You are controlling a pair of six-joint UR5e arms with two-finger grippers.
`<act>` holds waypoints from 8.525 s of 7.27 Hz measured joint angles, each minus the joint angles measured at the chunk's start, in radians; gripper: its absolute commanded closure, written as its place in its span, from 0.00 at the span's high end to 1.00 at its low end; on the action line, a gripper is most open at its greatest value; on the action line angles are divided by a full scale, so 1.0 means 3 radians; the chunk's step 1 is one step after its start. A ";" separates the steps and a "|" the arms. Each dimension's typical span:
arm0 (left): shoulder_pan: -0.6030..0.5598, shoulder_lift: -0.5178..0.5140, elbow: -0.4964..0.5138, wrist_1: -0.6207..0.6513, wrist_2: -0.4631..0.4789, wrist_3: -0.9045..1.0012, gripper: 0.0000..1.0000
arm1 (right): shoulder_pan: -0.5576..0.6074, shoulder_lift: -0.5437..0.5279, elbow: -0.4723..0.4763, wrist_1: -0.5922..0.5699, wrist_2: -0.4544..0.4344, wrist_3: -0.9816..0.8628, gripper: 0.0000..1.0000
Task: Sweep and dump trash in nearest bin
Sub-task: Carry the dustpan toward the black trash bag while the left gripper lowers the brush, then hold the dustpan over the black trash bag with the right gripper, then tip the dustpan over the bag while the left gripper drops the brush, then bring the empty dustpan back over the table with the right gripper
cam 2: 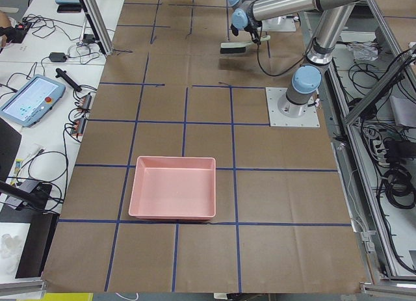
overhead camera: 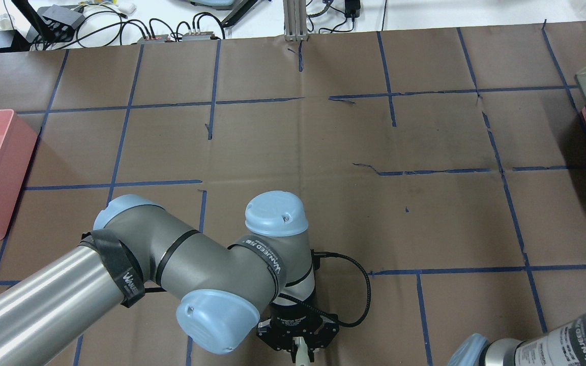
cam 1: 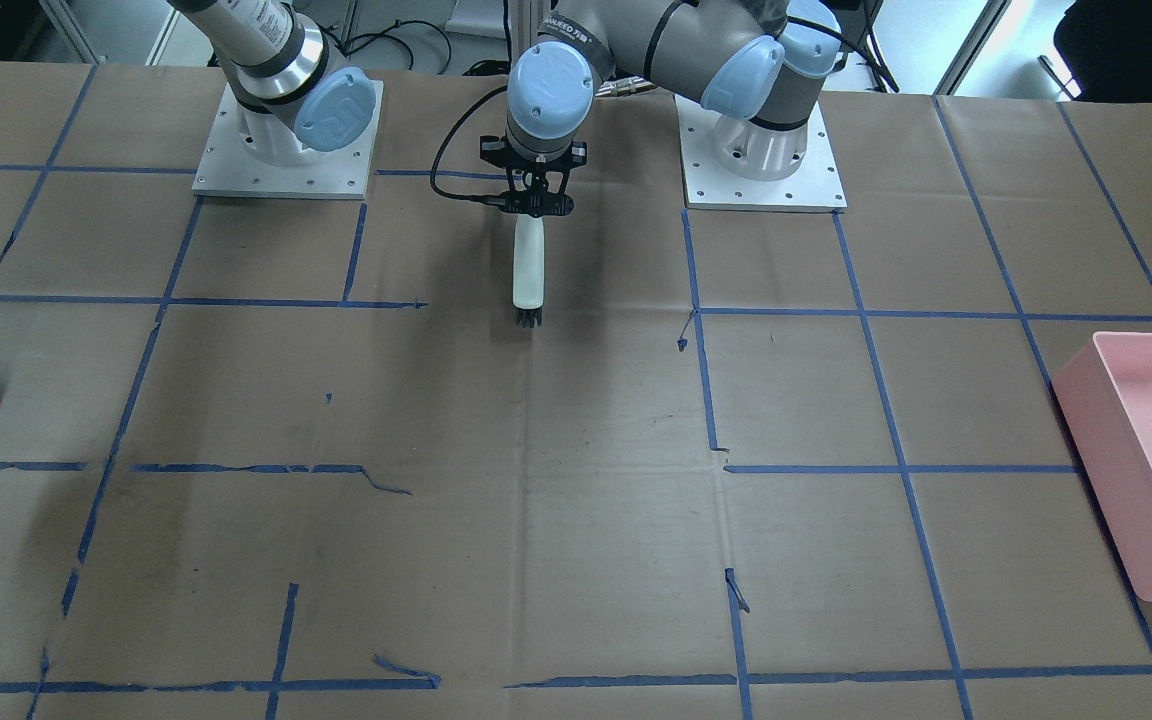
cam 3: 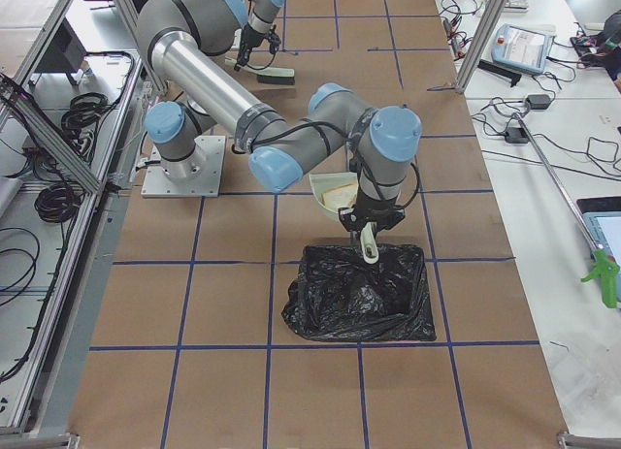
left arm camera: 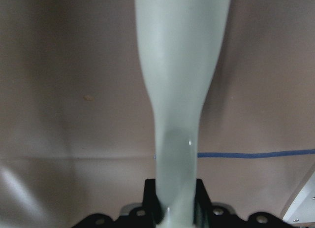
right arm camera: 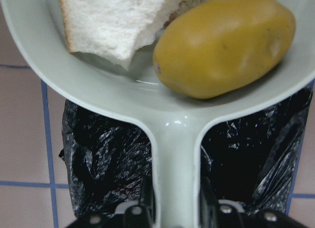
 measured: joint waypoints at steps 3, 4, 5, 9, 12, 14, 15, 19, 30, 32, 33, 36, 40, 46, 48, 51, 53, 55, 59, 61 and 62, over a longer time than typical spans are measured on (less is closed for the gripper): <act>-0.0096 -0.0009 -0.0171 0.0321 0.0001 0.0003 0.06 | -0.0279 0.0383 -0.0429 -0.0123 -0.0076 -0.0206 0.00; -0.0126 -0.0008 -0.0239 0.0527 0.0001 0.0000 0.06 | -0.0327 0.0580 -0.0681 -0.0132 -0.0178 -0.0274 0.00; -0.0139 -0.0002 -0.0286 0.0628 0.0004 -0.0004 0.08 | -0.0366 0.0742 -0.0881 -0.0183 -0.0301 -0.0310 0.00; -0.0149 0.0037 -0.0398 0.0705 0.0029 -0.0369 0.12 | -0.0324 0.0880 -0.1058 -0.0493 -0.0811 -0.0317 0.00; -0.0149 -0.0004 -0.0394 0.0710 0.0030 -0.0407 0.20 | -0.0047 0.0857 -0.1043 -0.0733 -0.1204 -0.0304 0.00; -0.0149 -0.0006 -0.0385 0.0713 0.0031 -0.0396 0.48 | 0.0012 0.0847 -0.1049 -0.0797 -0.1436 -0.0292 0.00; -0.0149 -0.0007 -0.0383 0.0713 0.0033 -0.0394 0.60 | 0.0023 0.0837 -0.1044 -0.0811 -0.1511 -0.0288 0.00; -0.0149 0.0041 -0.0344 0.0709 0.0150 -0.0391 0.99 | 0.0221 0.0573 -0.0636 -0.0972 -0.1933 -0.0059 0.00; 0.1487 0.0286 0.1178 0.0215 0.1217 0.1597 0.99 | 0.0231 0.0166 0.0398 -0.2404 -0.2213 -0.0003 0.00; 0.1635 0.0439 0.1340 -0.0208 0.1313 0.1779 1.00 | 0.0231 0.0141 0.0430 -0.2415 -0.2199 -0.0006 0.00; 0.1650 0.0567 0.1408 -0.0458 0.1252 0.1708 1.00 | 0.0231 0.0132 0.0433 -0.2372 -0.2166 -0.0023 0.00; 0.1672 0.0823 0.1478 -0.0758 0.0970 0.1621 1.00 | 0.0230 0.0064 0.0419 -0.2139 -0.1842 -0.0142 0.00; 0.1751 0.0877 0.1422 -0.0668 0.1004 0.1831 1.00 | 0.0233 -0.0057 0.0408 -0.1759 -0.1250 -0.0015 0.00; 0.1760 0.0876 0.1393 -0.0549 0.1032 0.1847 1.00 | 0.0613 -0.0511 0.0421 -0.0434 -0.0458 0.1060 0.00; 0.1760 0.0872 0.1391 -0.0546 0.1144 0.1854 1.00 | 0.0897 -0.0600 0.0427 -0.0145 -0.0301 0.1748 0.00; 0.1758 0.0834 0.1389 -0.0549 0.1279 0.1855 1.00 | 0.1486 -0.0650 0.0469 0.0057 -0.0100 0.3196 0.00; 0.1758 0.0814 0.1391 -0.0490 0.1291 0.1856 1.00 | 0.1900 -0.0571 0.0494 0.0062 0.0044 0.4244 0.00; 0.1758 0.0814 0.1365 -0.0440 0.1297 0.1856 1.00 | 0.2356 -0.0429 0.0495 0.0029 0.0096 0.5175 0.00; 0.1758 0.0824 0.1354 -0.0432 0.1303 0.1856 1.00 | 0.3233 -0.0059 0.0483 -0.0094 0.0156 0.6865 0.00; 0.1758 0.0821 0.1352 -0.0432 0.1303 0.1856 1.00 | 0.3472 0.0150 0.0482 -0.0205 0.0263 0.7529 0.00; 0.1758 0.0818 0.1352 -0.0432 0.1304 0.1856 1.00 | 0.3582 0.0294 0.0480 -0.0337 0.0299 0.7801 0.00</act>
